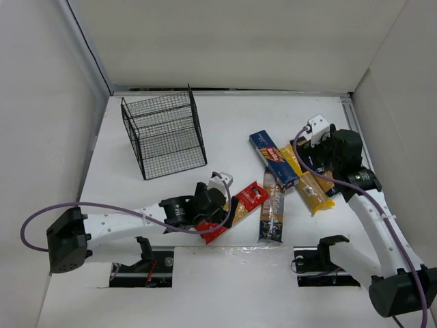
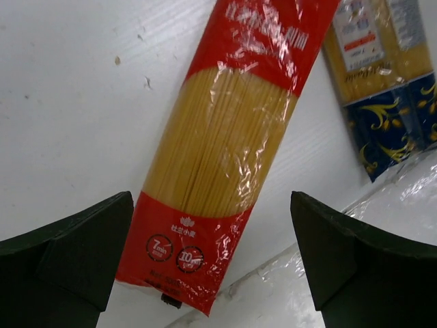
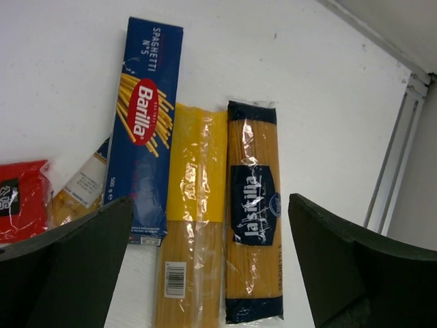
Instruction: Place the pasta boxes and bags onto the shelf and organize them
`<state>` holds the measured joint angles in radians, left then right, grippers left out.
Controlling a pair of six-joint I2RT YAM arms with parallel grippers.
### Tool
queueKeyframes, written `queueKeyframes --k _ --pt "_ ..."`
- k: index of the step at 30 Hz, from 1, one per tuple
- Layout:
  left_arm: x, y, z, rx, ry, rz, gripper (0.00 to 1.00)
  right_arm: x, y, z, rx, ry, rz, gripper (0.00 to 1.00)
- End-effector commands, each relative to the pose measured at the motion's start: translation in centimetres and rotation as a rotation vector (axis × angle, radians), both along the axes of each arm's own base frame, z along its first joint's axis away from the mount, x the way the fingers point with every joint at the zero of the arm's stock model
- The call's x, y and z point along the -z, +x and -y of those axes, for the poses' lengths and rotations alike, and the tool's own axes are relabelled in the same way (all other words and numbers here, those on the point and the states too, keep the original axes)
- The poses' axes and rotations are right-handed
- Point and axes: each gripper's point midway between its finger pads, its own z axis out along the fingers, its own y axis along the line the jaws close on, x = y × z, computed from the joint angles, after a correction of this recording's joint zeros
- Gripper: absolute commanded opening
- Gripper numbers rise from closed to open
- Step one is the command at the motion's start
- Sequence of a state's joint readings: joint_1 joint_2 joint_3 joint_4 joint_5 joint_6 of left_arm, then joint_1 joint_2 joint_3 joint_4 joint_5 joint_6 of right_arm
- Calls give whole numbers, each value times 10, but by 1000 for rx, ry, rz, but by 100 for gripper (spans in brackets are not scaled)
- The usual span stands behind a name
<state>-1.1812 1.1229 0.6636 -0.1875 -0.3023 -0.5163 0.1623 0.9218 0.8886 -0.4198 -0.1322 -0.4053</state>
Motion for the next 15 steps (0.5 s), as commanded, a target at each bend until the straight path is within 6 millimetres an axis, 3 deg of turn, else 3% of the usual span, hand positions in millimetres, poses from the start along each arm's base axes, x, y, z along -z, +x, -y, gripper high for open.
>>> queueKeyframes --k 1,8,11,13,15 --pt "-1 -14 5 13 18 -37 98 4 1 -9 -44 -1 -12 99" --pt "20 -26 11 129 80 -50 99 -5 0 -17 -70 -12 26 99" --pt "17 -29 26 219 46 -28 99 -7 0 -26 -120 5 44 99" --pt "31 -30 24 219 90 -48 99 -7 0 -35 -173 18 46 99" --pt "31 -22 28 203 113 -24 99 -5 1 -37 -185 13 40 99"
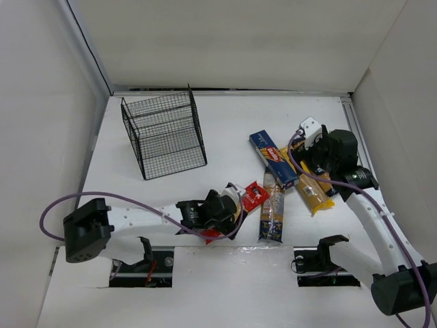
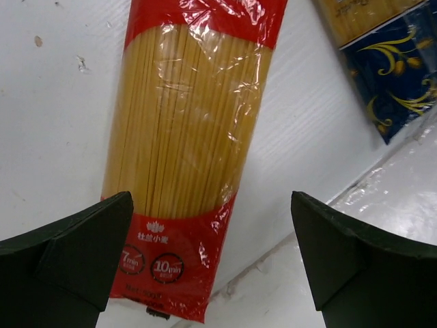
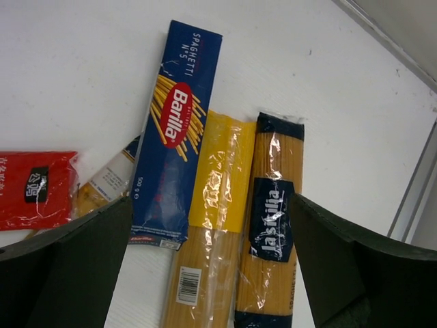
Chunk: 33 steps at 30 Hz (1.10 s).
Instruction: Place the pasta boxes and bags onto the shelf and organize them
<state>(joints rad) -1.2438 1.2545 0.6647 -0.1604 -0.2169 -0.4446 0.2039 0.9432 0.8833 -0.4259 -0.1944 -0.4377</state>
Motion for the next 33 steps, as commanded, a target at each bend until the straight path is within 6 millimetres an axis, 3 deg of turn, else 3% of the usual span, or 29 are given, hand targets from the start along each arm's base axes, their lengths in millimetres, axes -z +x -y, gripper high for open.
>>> queueKeyframes --k 1,4,7,12,14,16,17,20,21,22,25,27,28,30,31,33 --pt "2 11 14 18 32 44 99 -14 4 -16 -86 29 64 99" --pt "2 20 21 19 86 67 99 -9 4 -20 -112 31 57 99" --pt "16 26 21 10 155 75 99 -9 3 -24 -134 42 55 99" --pt "36 20 19 22 199 29 99 -8 0 -25 -146 39 58 99" --pt "45 10 19 30 193 -27 94 -8 0 -25 -146 39 58 99" --pt "60 5 16 12 206 -61 77 -8 0 -25 -146 39 58 99" --pt "67 0 12 7 216 -88 57 -8 0 -25 -146 39 58 99" --pt "76 -8 12 -12 216 -146 28 -11 -1 -25 -146 40 67 99" --pt "73 -7 16 -23 205 -150 0 -14 -2 -25 -146 41 76 99" --pt "68 -4 13 -56 217 -139 0 -14 -2 -25 -146 41 76 99" --pt "39 3 34 -97 142 -98 0 -17 -3 -24 -146 43 86 99" --pt "11 0 47 -87 97 -36 0 -15 -5 -24 -146 43 86 99" --pt "-14 12 57 -134 55 38 0 -15 -5 -24 -146 43 86 99" --pt "-43 13 60 -160 27 108 0 -17 -4 -24 -147 44 95 99" --pt "-65 25 63 -234 -15 173 0 -17 -4 -24 -147 44 95 99" --pt "-84 32 55 -308 -39 220 0 -17 -5 -26 -155 48 94 99"
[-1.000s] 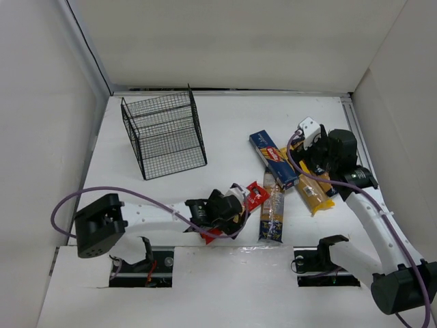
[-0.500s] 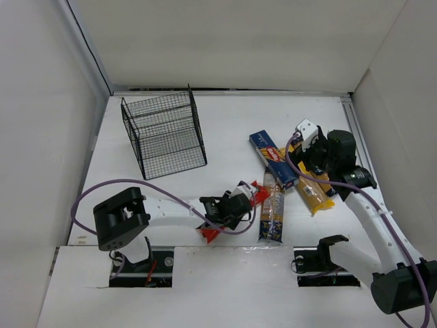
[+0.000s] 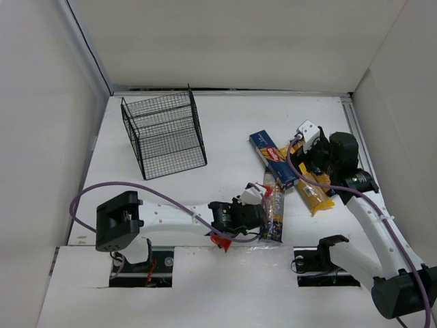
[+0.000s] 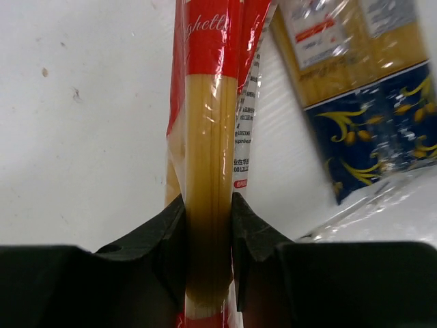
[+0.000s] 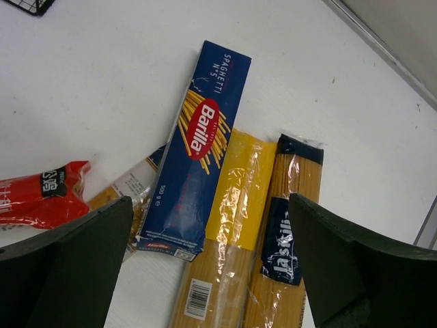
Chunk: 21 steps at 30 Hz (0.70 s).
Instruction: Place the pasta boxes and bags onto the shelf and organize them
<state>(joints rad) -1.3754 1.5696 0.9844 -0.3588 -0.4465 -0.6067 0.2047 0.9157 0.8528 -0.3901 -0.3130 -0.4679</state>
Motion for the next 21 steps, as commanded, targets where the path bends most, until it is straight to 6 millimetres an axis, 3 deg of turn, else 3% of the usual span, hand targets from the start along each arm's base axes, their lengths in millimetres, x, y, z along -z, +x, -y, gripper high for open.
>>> queueKeyframes --k 1,4,7,12,21 --pt "-84 30 9 -196 -193 194 0 -13 2 -7 -34 15 60 99" --pt "-107 37 3 -306 -294 218 0 -13 2 -7 -34 15 60 99" --pt "-112 40 -19 -474 -393 209 0 -14 2 -9 -44 20 59 99" --pt "-98 34 -57 -681 -473 151 0 -13 3 -12 -61 27 57 99" --pt "-54 20 -127 -985 -348 122 0 -2 5 -22 -109 44 23 99"
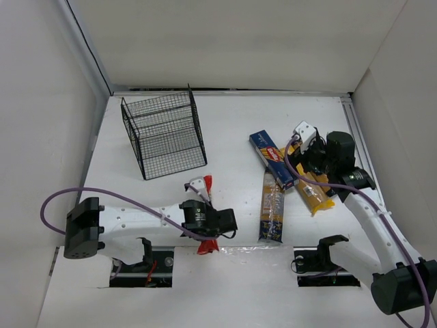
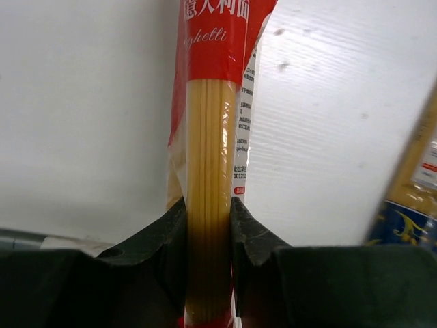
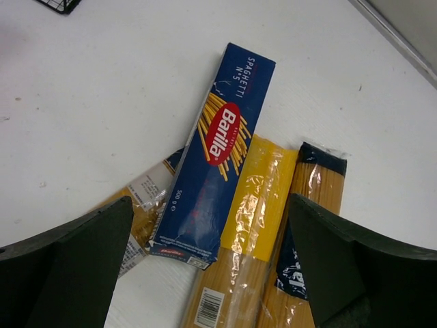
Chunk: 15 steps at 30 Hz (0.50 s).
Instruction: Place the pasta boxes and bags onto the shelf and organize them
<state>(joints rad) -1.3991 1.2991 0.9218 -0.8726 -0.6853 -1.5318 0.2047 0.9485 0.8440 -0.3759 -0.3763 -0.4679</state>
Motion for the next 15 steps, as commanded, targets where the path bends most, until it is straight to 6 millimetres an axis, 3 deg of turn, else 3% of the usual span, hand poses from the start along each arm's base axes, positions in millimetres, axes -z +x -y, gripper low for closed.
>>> queueKeyframes --k 1,4,8,15 --pt "-9 27 -38 -294 -50 119 0 -7 4 -11 -52 23 46 99" --pt "-5 49 -42 -325 -39 145 0 -7 3 -12 -60 27 45 99" --pt "-22 72 -44 -329 -63 251 0 -7 3 -12 -60 27 45 99" --pt "-27 109 -52 -292 -25 299 0 -2 4 -9 -41 13 26 99"
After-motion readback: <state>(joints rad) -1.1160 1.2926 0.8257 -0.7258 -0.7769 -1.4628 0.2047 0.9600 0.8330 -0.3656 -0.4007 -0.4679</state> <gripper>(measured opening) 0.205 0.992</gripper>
